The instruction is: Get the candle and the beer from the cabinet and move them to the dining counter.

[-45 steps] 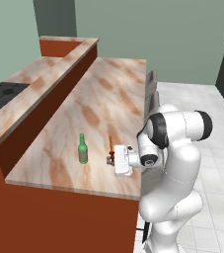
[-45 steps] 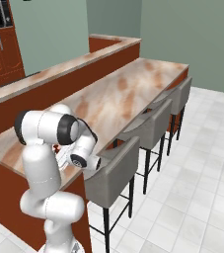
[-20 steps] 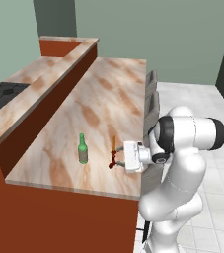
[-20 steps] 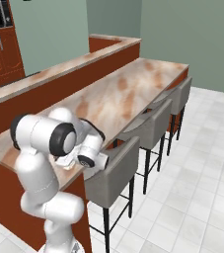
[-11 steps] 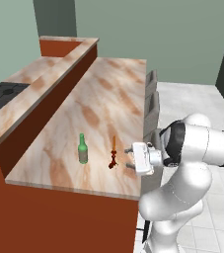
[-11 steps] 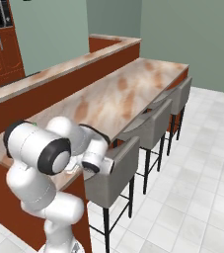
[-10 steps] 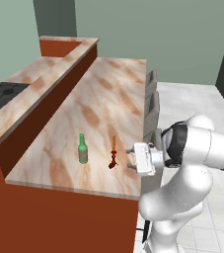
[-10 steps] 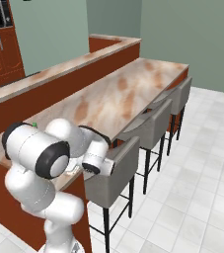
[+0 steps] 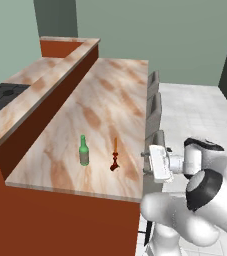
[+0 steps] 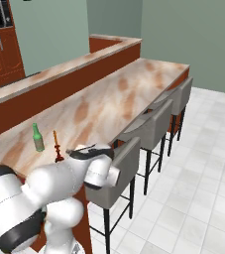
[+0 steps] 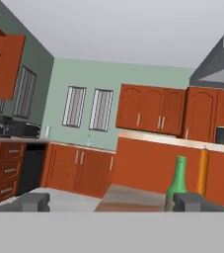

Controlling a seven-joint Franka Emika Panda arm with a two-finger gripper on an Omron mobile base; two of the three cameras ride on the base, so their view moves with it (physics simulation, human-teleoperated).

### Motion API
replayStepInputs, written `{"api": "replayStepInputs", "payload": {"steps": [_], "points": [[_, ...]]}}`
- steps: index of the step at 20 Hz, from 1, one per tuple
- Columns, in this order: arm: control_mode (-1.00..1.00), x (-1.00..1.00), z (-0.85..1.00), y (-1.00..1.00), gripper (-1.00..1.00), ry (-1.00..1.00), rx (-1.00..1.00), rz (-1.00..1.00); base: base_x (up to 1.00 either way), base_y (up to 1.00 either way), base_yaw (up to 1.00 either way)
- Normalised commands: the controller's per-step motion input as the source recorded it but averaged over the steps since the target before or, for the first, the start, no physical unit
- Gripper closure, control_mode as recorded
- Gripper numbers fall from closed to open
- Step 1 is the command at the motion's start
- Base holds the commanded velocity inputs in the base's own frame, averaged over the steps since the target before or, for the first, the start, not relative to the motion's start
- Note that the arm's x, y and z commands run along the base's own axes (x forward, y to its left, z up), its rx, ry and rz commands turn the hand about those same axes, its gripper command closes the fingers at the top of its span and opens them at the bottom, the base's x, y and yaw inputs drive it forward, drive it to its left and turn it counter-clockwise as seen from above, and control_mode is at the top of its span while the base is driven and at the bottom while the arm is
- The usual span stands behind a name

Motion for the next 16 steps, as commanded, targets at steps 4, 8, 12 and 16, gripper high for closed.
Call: {"api": "replayStepInputs", "payload": {"steps": [4,8,12,16], "points": [[-1.0,-0.58,0.79,-0.22,-1.0,0.0,0.0,-0.09,0.0,0.0,0.0],[-1.0,-0.52,0.89,-0.17,-1.0,0.0,0.0,-0.12,0.0,0.0,0.0],[-1.0,-0.5,0.89,-0.1,-1.0,0.0,0.0,-0.15,0.0,0.0,0.0],[-1.0,-0.53,0.76,0.0,-1.0,0.0,0.0,-0.17,0.0,0.0,0.0]]}}
